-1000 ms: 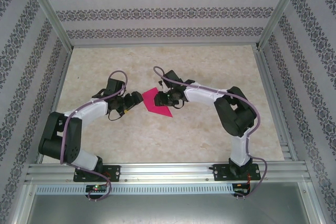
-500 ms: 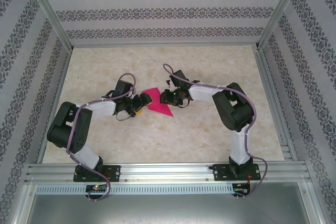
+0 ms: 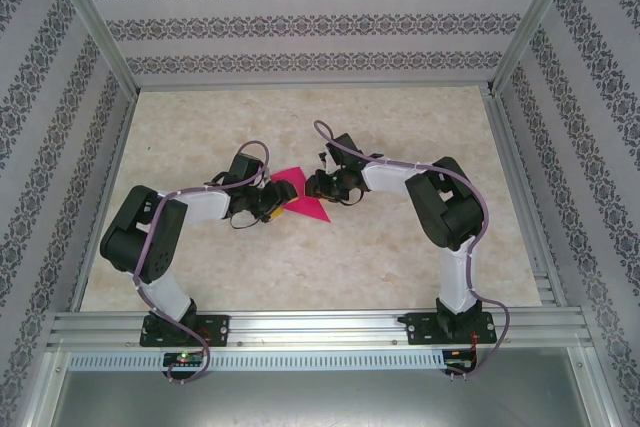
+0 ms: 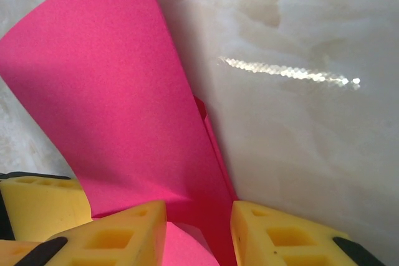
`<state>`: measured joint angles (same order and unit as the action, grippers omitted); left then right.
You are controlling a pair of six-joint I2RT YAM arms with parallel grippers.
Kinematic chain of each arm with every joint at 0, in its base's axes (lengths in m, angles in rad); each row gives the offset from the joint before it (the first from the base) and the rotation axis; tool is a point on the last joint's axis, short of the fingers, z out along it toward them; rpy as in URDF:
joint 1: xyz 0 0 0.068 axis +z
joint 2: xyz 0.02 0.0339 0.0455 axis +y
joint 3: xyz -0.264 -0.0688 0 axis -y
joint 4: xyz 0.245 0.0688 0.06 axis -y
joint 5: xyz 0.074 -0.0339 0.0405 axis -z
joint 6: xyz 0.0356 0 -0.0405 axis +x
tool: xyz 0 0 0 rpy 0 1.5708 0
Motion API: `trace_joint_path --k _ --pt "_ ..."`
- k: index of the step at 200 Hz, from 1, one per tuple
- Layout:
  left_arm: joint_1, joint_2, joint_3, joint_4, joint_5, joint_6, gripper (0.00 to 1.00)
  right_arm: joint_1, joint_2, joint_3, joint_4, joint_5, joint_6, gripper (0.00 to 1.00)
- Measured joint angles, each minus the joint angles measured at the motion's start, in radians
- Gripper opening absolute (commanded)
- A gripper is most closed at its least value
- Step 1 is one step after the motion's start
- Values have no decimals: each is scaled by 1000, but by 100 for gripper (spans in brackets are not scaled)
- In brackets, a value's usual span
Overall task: Fold a paper plane with a square sheet of paper (pick it up from the middle)
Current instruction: Fold the wing for the fifth time at the center of the table.
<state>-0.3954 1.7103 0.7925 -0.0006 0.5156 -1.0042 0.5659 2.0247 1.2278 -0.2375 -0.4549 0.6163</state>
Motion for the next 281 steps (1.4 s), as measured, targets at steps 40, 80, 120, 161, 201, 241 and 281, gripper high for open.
trace_joint_path --k 40,80,120,161,201,241,281 --pt "0 7 0 60 22 0 53 -15 2 -11 24 -37 20 34" --pt "-1 23 0 132 45 -2 41 -32 3 -27 54 -81 45 37" --pt "-3 23 0 146 52 0 27 -45 -1 -27 66 -108 63 50" --pt "-13 23 0 147 52 3 37 -87 -69 -55 68 -72 44 63" --pt "-13 23 -3 151 52 0 39 -108 -154 -81 89 -41 11 64" --pt "-13 19 -13 164 52 0 32 -103 -241 -174 103 25 -103 66" --pt "-13 18 -13 161 50 -2 20 -10 -328 -246 127 161 -302 70"
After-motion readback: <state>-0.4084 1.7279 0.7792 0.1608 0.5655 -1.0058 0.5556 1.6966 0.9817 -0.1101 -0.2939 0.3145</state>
